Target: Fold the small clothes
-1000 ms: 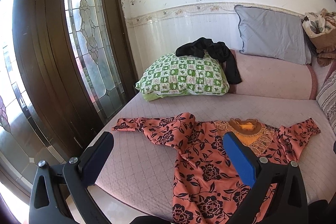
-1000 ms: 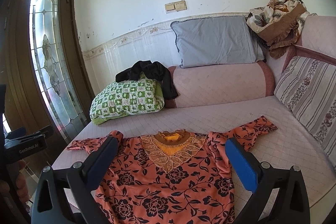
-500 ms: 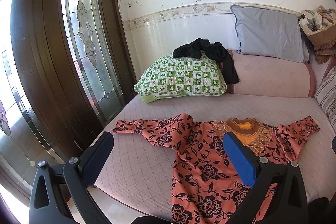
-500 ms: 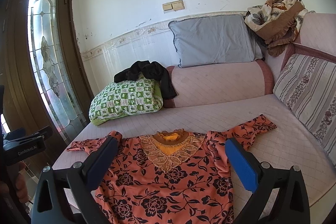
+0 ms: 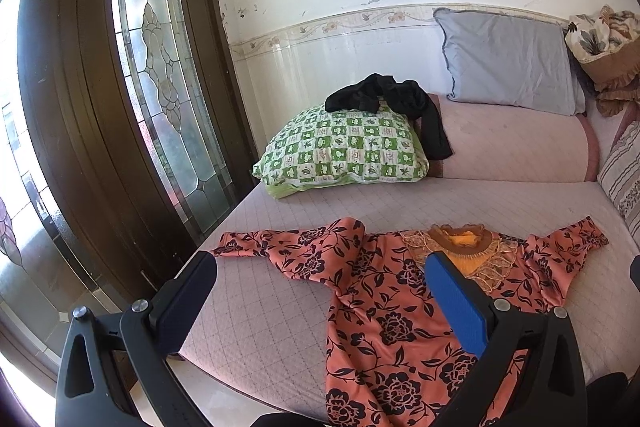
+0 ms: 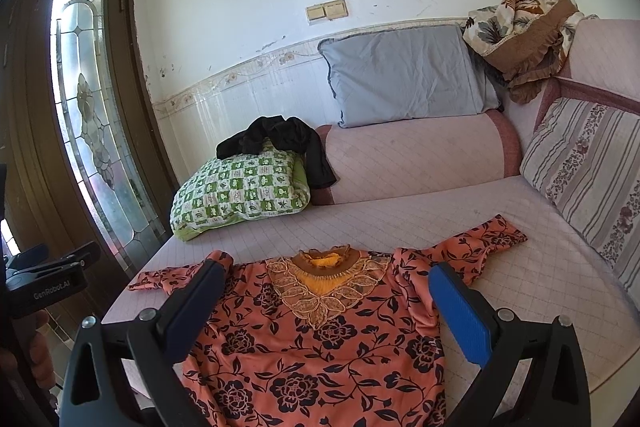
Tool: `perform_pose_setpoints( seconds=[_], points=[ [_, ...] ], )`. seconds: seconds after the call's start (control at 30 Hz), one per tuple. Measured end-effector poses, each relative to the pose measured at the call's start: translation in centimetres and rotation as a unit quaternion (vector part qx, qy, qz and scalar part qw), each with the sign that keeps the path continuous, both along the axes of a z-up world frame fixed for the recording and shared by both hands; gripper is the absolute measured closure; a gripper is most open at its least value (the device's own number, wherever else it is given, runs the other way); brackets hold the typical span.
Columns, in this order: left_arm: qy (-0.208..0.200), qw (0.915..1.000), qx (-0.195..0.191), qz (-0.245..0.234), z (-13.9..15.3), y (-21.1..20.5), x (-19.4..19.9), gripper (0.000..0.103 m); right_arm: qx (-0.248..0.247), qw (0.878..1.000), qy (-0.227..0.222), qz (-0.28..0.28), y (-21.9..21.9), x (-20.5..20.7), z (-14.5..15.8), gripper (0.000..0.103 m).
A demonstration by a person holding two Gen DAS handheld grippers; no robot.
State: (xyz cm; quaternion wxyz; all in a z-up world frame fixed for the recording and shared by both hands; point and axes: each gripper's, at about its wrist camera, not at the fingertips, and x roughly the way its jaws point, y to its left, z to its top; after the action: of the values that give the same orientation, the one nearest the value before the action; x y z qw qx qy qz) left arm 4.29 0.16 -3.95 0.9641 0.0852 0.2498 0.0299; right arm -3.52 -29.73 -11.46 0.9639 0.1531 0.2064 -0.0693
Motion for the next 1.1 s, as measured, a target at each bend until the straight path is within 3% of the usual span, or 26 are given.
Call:
perform_pose_setpoints(
  seconds=[0.33, 0.63, 0.7, 0.8, 0.9, 0.97, 1.03, 1.1],
  points=[
    [0.014, 0.9998, 0.011, 0.0, -1.0, -0.6, 1.4, 0.0, 0.014, 1.0, 0.018, -0.002, -1.2, 1.4, -1.3, 0.0],
    [0.043, 0.9989, 0.021, -0.003, -4.0, -2.1, 5.7, 0.0, 0.048, 0.997, 0.048, -0.024, -5.2, 6.0, -4.9, 0.0],
    [0.065, 0.9977, 0.015, -0.012, -5.4, -2.3, 7.3, 0.0, 0.082, 0.995, 0.05, -0.022, -7.8, 7.5, -6.5, 0.0],
    [0.155, 0.9862, -0.031, -0.05, -9.5, -2.5, 10.7, 0.0, 0.151, 0.986, 0.058, -0.034, -13.6, 10.1, -10.3, 0.0],
    [0.238, 0.9684, -0.057, -0.048, -14.7, -2.6, 13.3, 0.0, 0.248, 0.961, 0.081, -0.09, -20.8, 12.2, -15.5, 0.0],
    [0.269, 0.9605, -0.06, -0.035, -17.5, -2.6, 14.0, 0.0, 0.354, 0.924, 0.07, -0.126, -26.0, 12.5, -19.6, 0.0],
    [0.279, 0.9586, -0.05, -0.022, -19.5, -2.8, 14.1, 0.0, 0.438, 0.883, 0.058, -0.159, -29.5, 12.5, -23.1, 0.001],
    [0.294, 0.9551, -0.037, -0.014, -21.0, -3.1, 14.3, 0.0, 0.485, 0.854, 0.067, -0.173, -31.7, 13.4, -25.9, 0.003]
  ],
)
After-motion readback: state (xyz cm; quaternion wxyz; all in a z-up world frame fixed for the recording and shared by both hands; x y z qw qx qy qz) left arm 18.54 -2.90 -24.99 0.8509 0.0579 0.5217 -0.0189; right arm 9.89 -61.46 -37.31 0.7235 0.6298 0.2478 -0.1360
